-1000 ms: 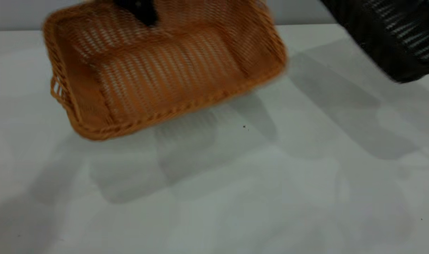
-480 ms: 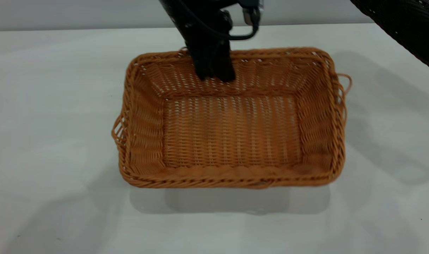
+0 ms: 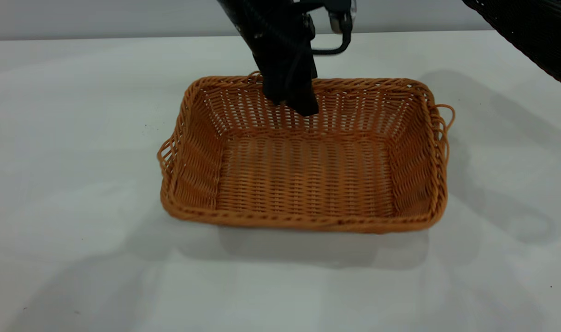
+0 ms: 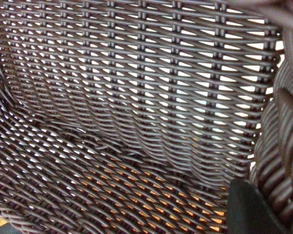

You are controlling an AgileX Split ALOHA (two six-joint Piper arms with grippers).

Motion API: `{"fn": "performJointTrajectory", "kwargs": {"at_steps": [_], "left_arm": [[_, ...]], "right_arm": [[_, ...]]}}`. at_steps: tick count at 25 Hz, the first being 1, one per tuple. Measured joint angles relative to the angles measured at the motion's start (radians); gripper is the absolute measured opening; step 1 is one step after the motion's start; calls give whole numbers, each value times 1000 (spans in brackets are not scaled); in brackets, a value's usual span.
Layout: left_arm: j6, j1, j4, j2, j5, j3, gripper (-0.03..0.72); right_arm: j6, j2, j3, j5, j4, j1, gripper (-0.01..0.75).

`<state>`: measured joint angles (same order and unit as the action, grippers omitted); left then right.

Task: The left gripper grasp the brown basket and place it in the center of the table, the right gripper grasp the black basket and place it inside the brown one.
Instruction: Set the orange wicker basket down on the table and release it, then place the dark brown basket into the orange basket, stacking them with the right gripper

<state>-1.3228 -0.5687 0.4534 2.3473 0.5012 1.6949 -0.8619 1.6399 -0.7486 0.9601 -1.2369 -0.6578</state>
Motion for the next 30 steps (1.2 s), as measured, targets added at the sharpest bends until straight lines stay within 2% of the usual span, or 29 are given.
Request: {"fn": "performJointTrajectory", "kwargs": {"at_steps": [4,10,14,17,21,30], "left_arm": [[249,43,-24,-92,10,0,524],[572,239,-83,-254,117,0,527],[643,355,-87,-294,177,0,527],[666,409,-90,-292,204,0,527],[681,438,-94,-292,228,0,527],[683,438,-93,-292,240,0,527]], "right_arm": [[3,0,0,-12,12,52,79],[21,0,0,-17,77,219,79],[39,0,-16,-64,147,351,79],[114,14,-79,-76,247,466,79],[250,66,-186,-73,377,582,79],[361,257,-350,-84,432,721,79]]}}
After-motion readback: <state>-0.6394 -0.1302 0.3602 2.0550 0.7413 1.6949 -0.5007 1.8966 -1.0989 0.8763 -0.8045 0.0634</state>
